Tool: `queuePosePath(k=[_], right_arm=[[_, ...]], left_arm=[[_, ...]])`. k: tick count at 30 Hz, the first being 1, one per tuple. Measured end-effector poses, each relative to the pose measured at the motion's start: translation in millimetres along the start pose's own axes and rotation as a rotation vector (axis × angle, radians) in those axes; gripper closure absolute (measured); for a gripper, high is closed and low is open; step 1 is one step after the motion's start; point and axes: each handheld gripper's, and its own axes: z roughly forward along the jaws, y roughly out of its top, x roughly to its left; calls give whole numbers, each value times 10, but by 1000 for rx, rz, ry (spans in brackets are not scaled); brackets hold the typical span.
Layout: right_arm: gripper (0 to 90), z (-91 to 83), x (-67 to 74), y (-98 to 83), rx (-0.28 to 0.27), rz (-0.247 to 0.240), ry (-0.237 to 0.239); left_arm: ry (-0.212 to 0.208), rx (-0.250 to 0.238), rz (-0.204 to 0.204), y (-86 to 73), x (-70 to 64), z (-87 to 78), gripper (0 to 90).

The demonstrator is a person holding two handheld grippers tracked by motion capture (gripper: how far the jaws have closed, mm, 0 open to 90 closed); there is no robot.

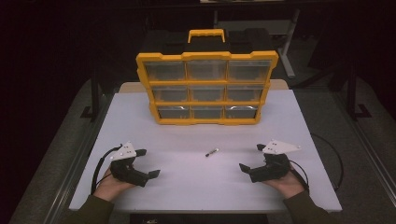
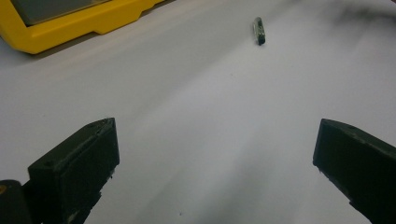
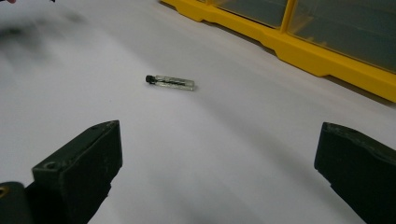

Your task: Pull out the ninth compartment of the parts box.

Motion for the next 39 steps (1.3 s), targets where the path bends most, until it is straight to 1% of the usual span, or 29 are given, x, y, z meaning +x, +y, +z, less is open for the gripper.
queuePosePath(k=[1,2,5,6,9,10,11,12,13,15,16,17,19,21,23,27,28,30,35,36,39], right_arm=[[2,-2,1,-1,0,1,-1],[2,-4,1,-3,1,1,-1],[2,-2,1,-2,0,-4,-2],[2,0,-1,-2,-3,-2,-1],[2,5,-6,7,-10,8,5],[2,20,-14,20,-27,8,6],[2,24,-16,24,-27,7,5],[2,31,-15,33,-28,8,6],[2,38,-17,45,-35,9,5],[2,50,-18,68,-44,17,1],[2,55,-17,83,-45,12,-2],[2,58,-18,91,-48,5,-2],[2,61,-14,102,-44,7,-4],[2,75,-11,115,-46,-6,-9],[2,77,1,114,-42,-6,-11],[2,82,6,128,-44,-4,-8],[2,85,6,135,-46,-10,-10],[2,98,3,148,-44,-16,-7],[2,122,-7,164,-43,-24,-8],[3,127,-6,172,-38,-21,-8],[2,150,-9,184,-38,-21,-3]], left_arm=[[-2,0,-1,-1,3,2,0],[-4,6,6,0,11,1,0],[0,1,3,-2,0,11,0],[0,-4,-1,-2,2,15,0],[5,4,8,-10,-4,6,0],[4,5,10,-20,-6,-5,0],[4,5,10,-20,-6,-5,0],[9,-4,3,-29,-10,-11,0],[9,-2,9,-32,-2,-21,0],[7,-15,-1,-25,-5,-32,0],[7,-17,2,-22,2,-38,0],[4,-25,-4,-21,5,-38,0],[4,-21,-3,-22,14,-40,0],[2,-28,-5,-23,19,-34,0],[-3,-21,-1,-21,28,-30,0],[-4,-30,-12,-15,24,-19,0],[-6,-35,-18,-15,24,-14,0],[-8,-33,-19,-15,28,-4,0],[-15,-20,-2,-15,26,16,0],[-17,-24,-4,-17,23,25,0],[-22,-17,1,-21,17,37,0]])
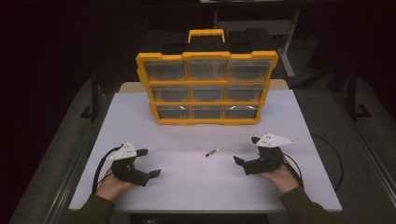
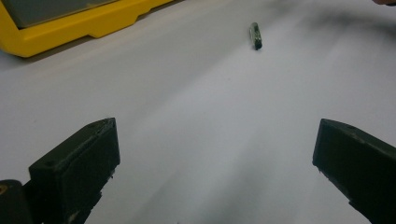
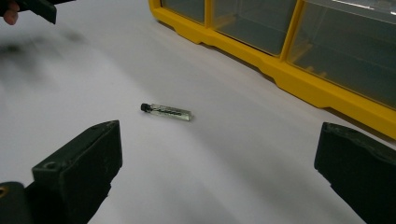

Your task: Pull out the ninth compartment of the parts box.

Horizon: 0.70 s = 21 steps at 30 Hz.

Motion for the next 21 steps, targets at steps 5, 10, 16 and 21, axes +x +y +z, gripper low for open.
queuePosePath(k=[5,10,16,21], right_arm=[[2,26,-1,3,5,7,8],[2,49,-19,34,4,-2,7],[2,63,-45,64,0,4,13],[2,70,-37,88,-1,-1,13]], left_arm=[[-14,-1,-3,4,-12,20,0],[-15,9,4,4,-2,27,0],[-10,13,14,9,-31,36,0],[0,4,35,7,-48,36,28]])
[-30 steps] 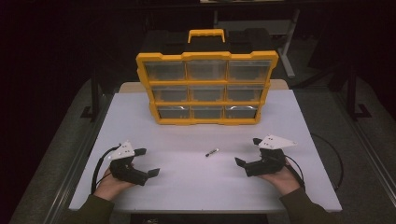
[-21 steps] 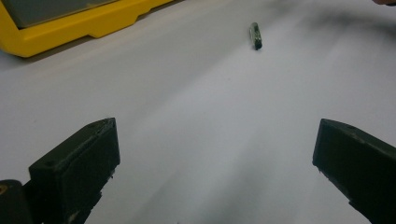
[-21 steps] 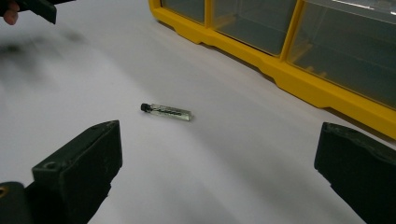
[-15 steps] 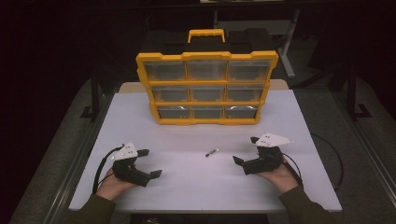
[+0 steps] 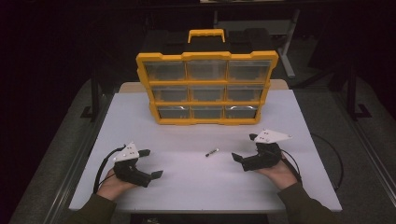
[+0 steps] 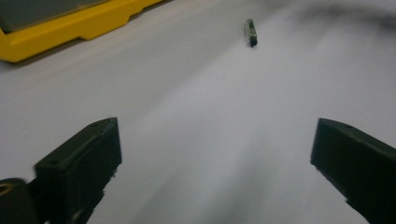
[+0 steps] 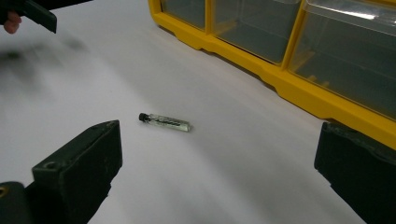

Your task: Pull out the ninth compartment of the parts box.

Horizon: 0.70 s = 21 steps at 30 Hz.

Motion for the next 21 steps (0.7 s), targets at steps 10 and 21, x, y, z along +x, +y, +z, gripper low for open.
queuePosePath(k=[10,21], right_arm=[[2,47,-15,26,24,9,15],[1,87,-48,107,16,7,14]], left_arm=[[4,-5,-9,6,10,7,37],[4,-17,-23,10,8,25,12]])
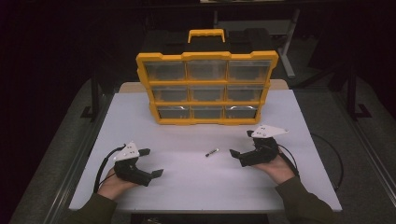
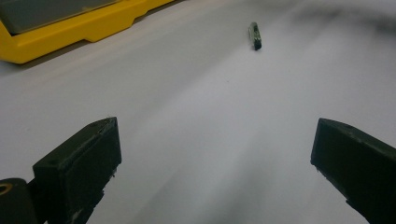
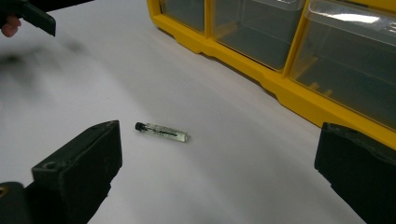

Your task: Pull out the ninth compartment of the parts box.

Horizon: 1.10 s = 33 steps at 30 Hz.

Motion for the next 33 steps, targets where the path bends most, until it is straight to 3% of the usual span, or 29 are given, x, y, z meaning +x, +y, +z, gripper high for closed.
queuePosePath(k=[4,13,26,33], right_arm=[[1,11,-8,19,-2,2,2],[1,53,-60,48,-28,17,-3],[1,134,-67,150,-33,0,-2],[2,180,-79,174,-39,4,3]], left_arm=[[12,-2,18,1,-8,-3,12],[17,-16,-4,5,-4,-5,11],[11,-3,8,6,-7,-7,12],[6,-20,-8,5,-13,0,12]])
